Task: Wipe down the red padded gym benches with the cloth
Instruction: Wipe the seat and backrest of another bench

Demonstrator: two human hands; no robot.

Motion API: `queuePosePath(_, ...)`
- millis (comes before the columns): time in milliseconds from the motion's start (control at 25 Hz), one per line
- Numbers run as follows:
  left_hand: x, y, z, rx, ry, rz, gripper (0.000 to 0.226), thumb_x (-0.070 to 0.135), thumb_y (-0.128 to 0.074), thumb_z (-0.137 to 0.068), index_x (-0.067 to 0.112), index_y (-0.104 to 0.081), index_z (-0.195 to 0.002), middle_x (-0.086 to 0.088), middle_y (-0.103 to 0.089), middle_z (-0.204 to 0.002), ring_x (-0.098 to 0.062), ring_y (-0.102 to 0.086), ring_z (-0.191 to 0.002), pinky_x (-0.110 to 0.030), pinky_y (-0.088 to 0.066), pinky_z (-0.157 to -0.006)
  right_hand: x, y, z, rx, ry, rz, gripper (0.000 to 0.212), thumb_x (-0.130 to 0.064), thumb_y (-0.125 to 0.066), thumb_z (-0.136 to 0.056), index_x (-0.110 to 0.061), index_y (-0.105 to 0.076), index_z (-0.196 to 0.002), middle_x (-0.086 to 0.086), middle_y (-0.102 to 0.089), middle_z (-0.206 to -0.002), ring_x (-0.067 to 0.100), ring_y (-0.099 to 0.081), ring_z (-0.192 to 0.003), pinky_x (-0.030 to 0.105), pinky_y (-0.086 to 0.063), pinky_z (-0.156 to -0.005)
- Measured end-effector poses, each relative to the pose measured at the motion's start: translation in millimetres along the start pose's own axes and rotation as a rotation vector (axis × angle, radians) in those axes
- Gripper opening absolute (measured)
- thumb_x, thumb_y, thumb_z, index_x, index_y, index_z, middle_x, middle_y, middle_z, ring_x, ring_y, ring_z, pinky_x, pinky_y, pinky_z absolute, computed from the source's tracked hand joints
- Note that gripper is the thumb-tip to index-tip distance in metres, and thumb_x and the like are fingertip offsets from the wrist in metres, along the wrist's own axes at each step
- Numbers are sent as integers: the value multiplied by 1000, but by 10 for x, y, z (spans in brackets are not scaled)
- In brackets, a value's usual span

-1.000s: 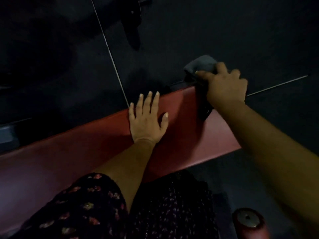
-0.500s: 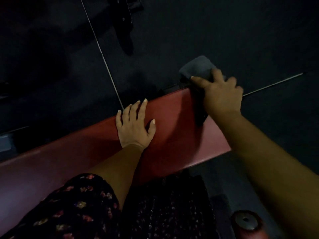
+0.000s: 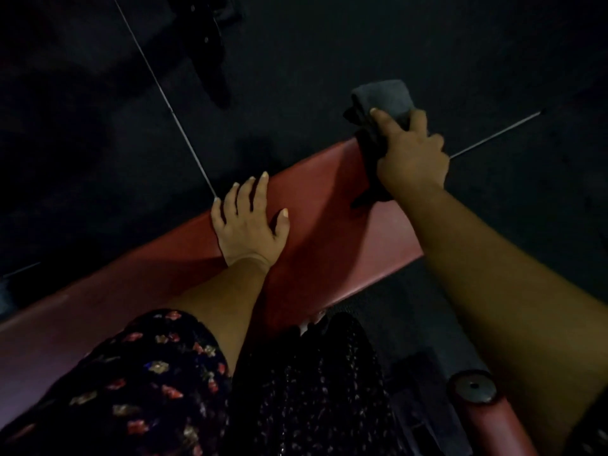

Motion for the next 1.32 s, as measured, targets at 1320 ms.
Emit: queuePosePath(1320, 410, 4314, 300, -284, -674, -8, 71, 56, -60, -90, 31, -34, -150, -1, -47, -141, -18, -49, -126, -41, -40, -108, -766, 2948, 2938, -48, 82, -34, 47, -26, -60, -83, -36, -58, -128, 0, -59, -120, 25, -56, -101, 42, -53, -91)
Point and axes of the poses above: each hand's wrist, its own z-axis away from the middle knuckle, its own y-axis out of the back of the hand, x = y × z, the point moved 10 cm from there along -z, towards the middle knuckle
